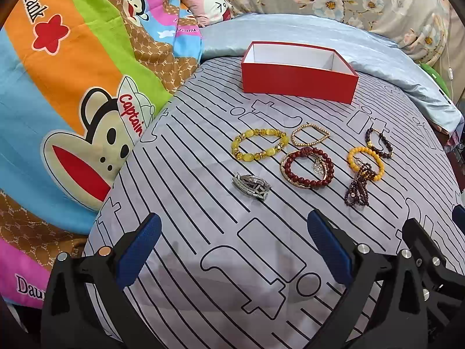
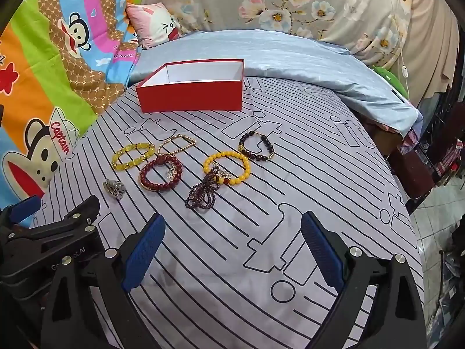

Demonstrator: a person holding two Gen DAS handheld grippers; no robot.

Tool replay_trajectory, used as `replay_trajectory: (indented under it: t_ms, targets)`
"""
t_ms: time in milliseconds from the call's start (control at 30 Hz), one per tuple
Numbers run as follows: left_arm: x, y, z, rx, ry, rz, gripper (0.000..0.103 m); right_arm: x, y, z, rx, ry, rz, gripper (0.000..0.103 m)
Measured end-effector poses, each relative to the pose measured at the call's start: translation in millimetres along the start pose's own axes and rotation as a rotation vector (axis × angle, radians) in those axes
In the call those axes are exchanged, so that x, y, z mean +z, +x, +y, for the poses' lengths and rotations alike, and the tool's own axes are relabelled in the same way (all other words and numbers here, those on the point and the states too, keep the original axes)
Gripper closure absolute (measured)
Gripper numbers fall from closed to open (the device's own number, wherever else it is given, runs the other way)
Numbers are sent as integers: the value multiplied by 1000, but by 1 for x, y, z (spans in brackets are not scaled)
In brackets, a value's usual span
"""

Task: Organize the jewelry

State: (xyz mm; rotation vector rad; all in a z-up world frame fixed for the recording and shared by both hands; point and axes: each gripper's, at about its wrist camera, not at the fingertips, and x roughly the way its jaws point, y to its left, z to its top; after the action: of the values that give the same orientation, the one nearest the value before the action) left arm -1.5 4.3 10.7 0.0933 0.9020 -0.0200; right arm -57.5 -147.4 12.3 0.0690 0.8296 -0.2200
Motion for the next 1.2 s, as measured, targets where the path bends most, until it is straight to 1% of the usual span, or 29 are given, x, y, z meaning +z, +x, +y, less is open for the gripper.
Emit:
replay_trajectory:
  t_ms: [1200]
  targets:
    - [-3, 6, -3, 10, 4, 4, 5, -1, 9, 1, -5, 2, 12, 10]
